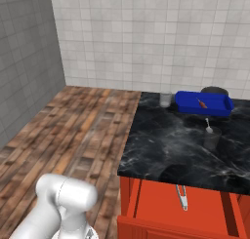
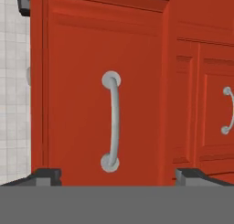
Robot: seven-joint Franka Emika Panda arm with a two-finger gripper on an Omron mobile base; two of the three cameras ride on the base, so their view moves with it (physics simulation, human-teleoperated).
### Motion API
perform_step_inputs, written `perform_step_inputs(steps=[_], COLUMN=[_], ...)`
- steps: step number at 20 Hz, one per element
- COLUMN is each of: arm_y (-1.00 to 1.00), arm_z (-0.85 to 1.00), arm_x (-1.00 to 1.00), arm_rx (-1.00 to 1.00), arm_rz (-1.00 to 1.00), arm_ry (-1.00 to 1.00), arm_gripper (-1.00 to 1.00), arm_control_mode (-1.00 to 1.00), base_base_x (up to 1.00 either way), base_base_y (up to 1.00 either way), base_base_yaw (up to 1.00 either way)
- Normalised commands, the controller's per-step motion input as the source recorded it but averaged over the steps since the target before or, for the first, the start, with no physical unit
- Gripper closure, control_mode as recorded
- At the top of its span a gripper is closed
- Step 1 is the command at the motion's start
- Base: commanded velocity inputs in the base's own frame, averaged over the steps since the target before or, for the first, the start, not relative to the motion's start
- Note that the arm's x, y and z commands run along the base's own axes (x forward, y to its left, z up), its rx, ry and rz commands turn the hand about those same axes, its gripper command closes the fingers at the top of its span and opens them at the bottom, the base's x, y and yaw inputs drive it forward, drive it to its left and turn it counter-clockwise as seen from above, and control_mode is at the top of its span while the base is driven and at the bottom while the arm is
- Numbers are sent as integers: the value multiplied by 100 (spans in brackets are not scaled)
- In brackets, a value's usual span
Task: Take the tongs from the drawer on the right and place them on the dining counter next to the tray containing the hot dog.
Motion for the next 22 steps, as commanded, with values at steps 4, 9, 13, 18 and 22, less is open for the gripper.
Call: perform_step_inputs(steps=[4, 9, 13, 18, 22], arm_y=[0, 0, 0, 0, 0], arm_z=[29, 27, 30, 32, 35], arm_x=[-40, -46, -39, -19, -8], arm_rx=[0, 0, 0, 0, 0], arm_rz=[0, 0, 0, 0, 0], arm_ry=[0, 0, 0, 6, 10], arm_gripper=[-100, -100, -100, -100, -100], arm_control_mode=[-100, -100, -100, -100, -100], base_base_x=[0, 0, 0, 0, 0], base_base_y=[0, 0, 0, 0, 0], base_base_yaw=[0, 0, 0, 0, 0])
